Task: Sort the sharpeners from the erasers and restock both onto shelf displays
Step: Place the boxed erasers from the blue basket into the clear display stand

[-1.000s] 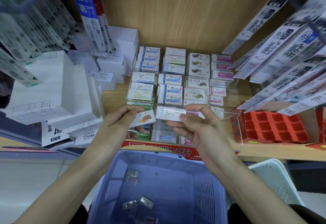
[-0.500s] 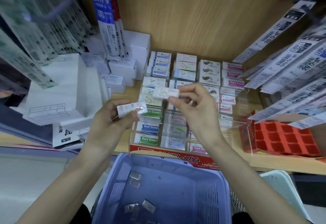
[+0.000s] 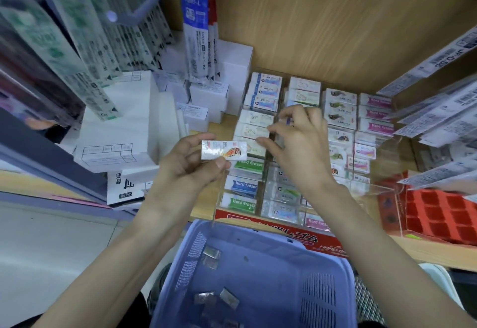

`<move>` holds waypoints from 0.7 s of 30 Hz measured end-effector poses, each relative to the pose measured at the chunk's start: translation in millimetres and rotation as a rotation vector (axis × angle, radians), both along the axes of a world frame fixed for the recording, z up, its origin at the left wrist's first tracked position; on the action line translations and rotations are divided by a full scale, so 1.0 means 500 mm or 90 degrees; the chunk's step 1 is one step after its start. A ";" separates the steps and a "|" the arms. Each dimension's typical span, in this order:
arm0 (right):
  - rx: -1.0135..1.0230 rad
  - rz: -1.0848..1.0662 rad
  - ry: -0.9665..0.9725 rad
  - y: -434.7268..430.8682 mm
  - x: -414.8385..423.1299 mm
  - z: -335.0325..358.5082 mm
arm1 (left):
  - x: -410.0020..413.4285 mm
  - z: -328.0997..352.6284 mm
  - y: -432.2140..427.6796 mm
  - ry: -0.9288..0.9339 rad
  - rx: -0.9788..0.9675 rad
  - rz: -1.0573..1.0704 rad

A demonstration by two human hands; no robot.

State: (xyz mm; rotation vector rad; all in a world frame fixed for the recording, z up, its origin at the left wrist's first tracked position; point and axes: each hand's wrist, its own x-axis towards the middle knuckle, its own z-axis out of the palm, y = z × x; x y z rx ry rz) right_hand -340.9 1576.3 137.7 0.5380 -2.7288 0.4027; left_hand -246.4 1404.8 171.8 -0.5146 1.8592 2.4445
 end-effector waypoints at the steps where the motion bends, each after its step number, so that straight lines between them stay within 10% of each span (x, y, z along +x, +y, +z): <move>1: 0.033 0.011 0.015 0.001 0.001 0.002 | 0.000 -0.001 0.000 -0.003 0.006 0.001; 6: 0.048 0.020 -0.016 0.002 0.059 0.022 | -0.004 0.002 0.017 -0.038 0.089 0.018; 11: -0.380 0.057 -0.423 0.024 0.169 0.088 | 0.000 0.000 0.047 -0.067 0.111 -0.011; 21: -0.570 -0.024 -0.429 0.130 0.209 0.083 | 0.021 0.012 0.120 -0.068 0.005 -0.241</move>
